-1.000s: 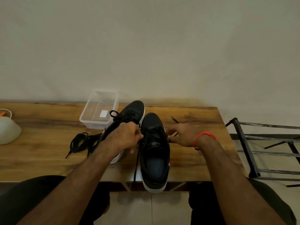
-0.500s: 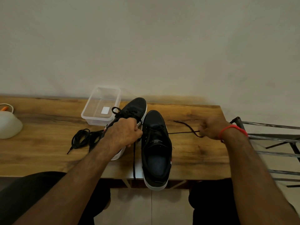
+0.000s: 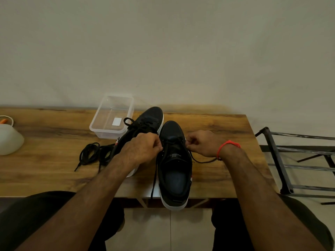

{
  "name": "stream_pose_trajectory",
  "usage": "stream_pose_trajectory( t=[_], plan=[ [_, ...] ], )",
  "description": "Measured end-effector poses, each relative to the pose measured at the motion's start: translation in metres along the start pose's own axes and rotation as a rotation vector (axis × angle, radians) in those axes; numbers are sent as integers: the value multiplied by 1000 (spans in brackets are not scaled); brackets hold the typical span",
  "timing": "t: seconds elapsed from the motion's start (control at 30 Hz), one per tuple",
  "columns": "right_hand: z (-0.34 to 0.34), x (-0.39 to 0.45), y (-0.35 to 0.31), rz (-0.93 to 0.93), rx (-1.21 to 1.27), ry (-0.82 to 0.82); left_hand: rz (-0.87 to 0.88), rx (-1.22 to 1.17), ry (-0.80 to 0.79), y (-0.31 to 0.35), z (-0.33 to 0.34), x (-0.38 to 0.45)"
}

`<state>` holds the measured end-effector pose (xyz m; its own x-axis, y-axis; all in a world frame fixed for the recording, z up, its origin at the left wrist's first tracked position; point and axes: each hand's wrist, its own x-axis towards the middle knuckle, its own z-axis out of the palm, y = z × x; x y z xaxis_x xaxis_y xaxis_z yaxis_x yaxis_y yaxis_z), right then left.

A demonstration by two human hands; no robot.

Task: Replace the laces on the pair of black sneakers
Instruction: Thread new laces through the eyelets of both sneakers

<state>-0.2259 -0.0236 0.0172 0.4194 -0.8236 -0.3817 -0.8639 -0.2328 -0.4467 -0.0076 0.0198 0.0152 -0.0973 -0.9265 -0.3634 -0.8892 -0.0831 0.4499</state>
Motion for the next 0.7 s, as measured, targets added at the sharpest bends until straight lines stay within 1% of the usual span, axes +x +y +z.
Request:
stream_pose_trajectory(
  t=[0.13, 0.23, 0.33, 0.5, 0.7],
  plan=[
    [0, -2, -2, -6, -7, -11, -7, 1, 23, 1, 3, 1],
    [-4, -5, 1, 26, -7, -72, -47, 23, 84, 0, 1, 1],
    [-9, -7, 6, 71, -11, -111, -69, 17, 64, -1, -1, 0],
    [-3, -4, 5, 30, 24, -78, -14, -57, -2, 0, 4, 1],
    [-3, -2, 2, -7, 1, -23, 4, -54, 50, 0, 4, 2]
  ],
)
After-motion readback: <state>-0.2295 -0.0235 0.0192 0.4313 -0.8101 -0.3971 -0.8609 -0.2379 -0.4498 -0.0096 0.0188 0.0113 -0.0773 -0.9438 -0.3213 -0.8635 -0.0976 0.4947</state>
